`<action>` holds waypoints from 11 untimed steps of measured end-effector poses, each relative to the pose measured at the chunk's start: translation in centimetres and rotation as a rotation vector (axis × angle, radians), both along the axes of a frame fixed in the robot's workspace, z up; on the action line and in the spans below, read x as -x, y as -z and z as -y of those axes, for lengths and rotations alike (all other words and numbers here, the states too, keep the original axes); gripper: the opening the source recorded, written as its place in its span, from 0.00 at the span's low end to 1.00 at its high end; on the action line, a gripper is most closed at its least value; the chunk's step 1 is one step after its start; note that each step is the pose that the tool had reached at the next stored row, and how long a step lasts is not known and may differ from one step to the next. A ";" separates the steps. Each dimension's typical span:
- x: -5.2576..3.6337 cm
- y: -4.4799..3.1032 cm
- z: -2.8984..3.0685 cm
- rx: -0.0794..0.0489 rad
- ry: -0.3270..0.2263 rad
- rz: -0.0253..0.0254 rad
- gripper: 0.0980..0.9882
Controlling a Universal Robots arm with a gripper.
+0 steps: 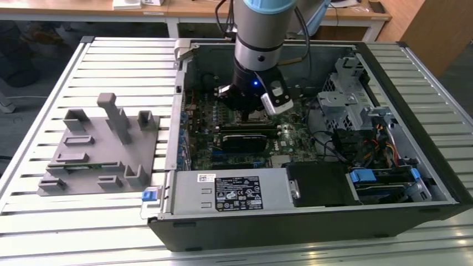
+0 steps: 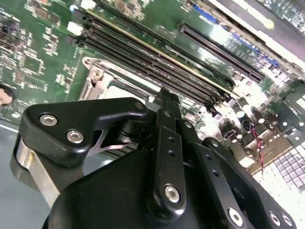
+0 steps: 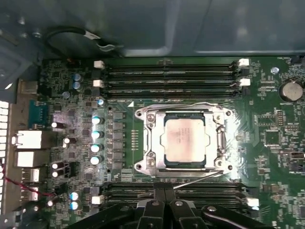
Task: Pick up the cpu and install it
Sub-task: 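Install the second cpu locking lever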
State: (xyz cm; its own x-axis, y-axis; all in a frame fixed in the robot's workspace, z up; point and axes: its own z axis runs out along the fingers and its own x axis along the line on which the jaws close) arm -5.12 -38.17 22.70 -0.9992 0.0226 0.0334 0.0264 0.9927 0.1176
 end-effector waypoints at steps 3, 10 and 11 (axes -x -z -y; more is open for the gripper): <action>0.13 0.12 0.20 -0.012 0.000 0.0000 0.01; 0.18 0.63 0.57 -0.041 0.000 0.0000 0.01; 0.23 0.73 0.64 -0.043 0.000 0.0000 0.01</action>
State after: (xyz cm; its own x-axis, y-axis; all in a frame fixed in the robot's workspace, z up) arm -5.36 -38.81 21.98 -0.9992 0.0213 0.0344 0.0265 0.9868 0.1600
